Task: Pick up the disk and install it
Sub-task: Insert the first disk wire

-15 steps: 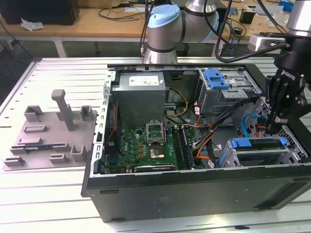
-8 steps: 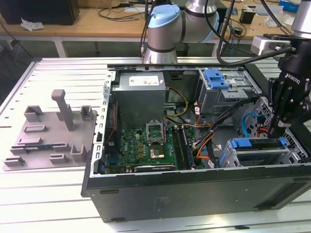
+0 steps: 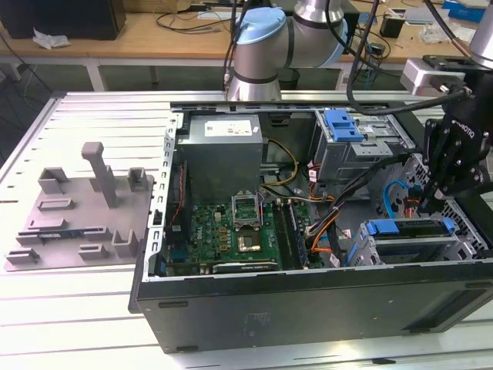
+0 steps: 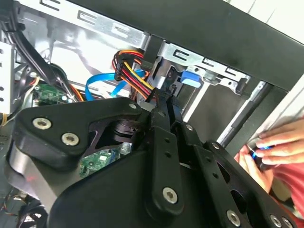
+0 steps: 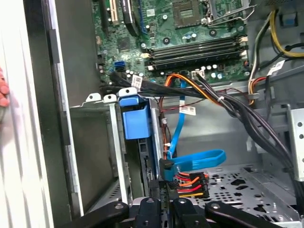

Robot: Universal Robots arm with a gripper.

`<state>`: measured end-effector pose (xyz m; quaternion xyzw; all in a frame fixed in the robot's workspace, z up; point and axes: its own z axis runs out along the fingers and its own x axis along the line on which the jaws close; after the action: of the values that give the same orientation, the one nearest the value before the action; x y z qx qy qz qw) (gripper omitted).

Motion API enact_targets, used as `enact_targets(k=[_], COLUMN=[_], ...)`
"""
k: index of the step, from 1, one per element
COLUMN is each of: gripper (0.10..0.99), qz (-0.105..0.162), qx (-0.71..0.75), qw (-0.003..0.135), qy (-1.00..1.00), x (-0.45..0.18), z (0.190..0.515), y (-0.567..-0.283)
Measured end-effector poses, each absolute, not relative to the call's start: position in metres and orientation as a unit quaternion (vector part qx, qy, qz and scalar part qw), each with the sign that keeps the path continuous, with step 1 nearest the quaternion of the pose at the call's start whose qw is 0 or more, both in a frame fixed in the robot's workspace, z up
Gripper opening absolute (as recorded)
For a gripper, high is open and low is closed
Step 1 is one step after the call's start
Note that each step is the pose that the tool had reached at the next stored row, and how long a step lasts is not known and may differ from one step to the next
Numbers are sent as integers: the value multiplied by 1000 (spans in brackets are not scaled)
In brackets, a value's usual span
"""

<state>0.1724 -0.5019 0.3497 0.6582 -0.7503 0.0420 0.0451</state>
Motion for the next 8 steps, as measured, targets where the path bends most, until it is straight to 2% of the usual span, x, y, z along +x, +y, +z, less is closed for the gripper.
enact_targets(k=[8], gripper=[165], qz=[17], qx=[664], qw=[21], qy=[-748], x=[171], z=[350], y=[-516])
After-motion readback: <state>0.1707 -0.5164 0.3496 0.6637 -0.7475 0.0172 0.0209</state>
